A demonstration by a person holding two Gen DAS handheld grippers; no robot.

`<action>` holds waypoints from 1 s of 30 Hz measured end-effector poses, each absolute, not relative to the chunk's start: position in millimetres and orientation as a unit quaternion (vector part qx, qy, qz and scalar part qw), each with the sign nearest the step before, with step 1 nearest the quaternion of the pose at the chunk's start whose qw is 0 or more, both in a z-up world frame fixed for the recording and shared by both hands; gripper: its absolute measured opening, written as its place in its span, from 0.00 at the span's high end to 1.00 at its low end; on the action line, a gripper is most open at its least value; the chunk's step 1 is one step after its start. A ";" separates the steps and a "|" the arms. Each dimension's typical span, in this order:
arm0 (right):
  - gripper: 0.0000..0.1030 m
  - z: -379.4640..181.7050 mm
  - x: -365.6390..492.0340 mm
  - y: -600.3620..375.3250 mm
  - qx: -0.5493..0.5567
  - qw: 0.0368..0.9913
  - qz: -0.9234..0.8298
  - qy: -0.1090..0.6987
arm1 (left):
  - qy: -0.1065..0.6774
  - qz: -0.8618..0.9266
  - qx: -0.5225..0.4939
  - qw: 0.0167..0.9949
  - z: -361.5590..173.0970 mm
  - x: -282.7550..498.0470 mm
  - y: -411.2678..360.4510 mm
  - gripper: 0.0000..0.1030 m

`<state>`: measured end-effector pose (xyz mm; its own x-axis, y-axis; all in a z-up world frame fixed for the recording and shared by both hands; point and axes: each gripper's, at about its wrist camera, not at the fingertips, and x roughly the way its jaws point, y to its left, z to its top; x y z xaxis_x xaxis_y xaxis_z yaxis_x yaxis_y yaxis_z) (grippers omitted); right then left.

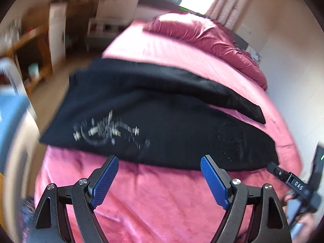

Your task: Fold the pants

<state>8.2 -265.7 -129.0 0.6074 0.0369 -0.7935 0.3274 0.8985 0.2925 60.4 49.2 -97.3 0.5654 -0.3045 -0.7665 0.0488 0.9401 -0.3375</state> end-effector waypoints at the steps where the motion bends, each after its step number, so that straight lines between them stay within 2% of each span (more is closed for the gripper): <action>1: 0.00 -133.9 5.2 -283.8 0.236 0.863 -0.094 0.438 | 0.463 -0.097 -0.149 0.868 -101.2 64.1 55.2 0.17; 5: 0.05 -146.9 -12.6 -355.4 0.336 0.836 -0.131 0.415 | 0.473 -0.056 -0.165 0.864 -116.1 74.5 85.1 0.17; 7: 0.13 -151.3 -21.7 -384.8 0.372 0.825 -0.153 0.397 | 0.485 -0.053 -0.192 0.852 -128.2 79.5 103.2 0.17; 9: 0.21 -157.2 -29.0 -414.3 0.407 0.814 -0.169 0.378 | 0.496 -0.030 -0.218 0.840 -140.3 81.6 121.7 0.24; 11: 0.28 -163.1 -29.0 -438.0 0.426 0.805 -0.185 0.369 | 0.512 -0.012 -0.226 0.829 -152.4 84.9 135.2 0.42; 13: 0.36 -169.6 -23.0 -454.0 0.441 0.798 -0.187 0.365 | 0.524 -0.004 -0.243 0.816 -162.9 87.0 148.8 0.44; 15: 0.40 -178.9 -13.3 -467.8 0.455 0.790 -0.192 0.363 | 0.531 0.003 -0.268 0.804 -174.7 87.8 161.8 0.50; 21: 0.53 -201.7 14.5 -491.2 0.465 0.777 -0.208 0.369 | 0.517 0.010 -0.326 0.792 -183.0 89.9 187.6 0.55; 26: 0.58 -203.0 39.7 -501.5 0.451 0.780 -0.217 0.376 | 0.501 0.024 -0.360 0.787 -191.3 98.7 201.3 0.55; 28: 0.69 -201.4 43.0 -503.6 0.431 0.785 -0.220 0.387 | 0.504 0.028 -0.370 0.780 -195.1 106.4 203.7 0.56; 30: 0.76 -198.1 49.9 -505.3 0.409 0.790 -0.220 0.400 | 0.503 0.034 -0.378 0.777 -200.6 114.3 201.5 0.62</action>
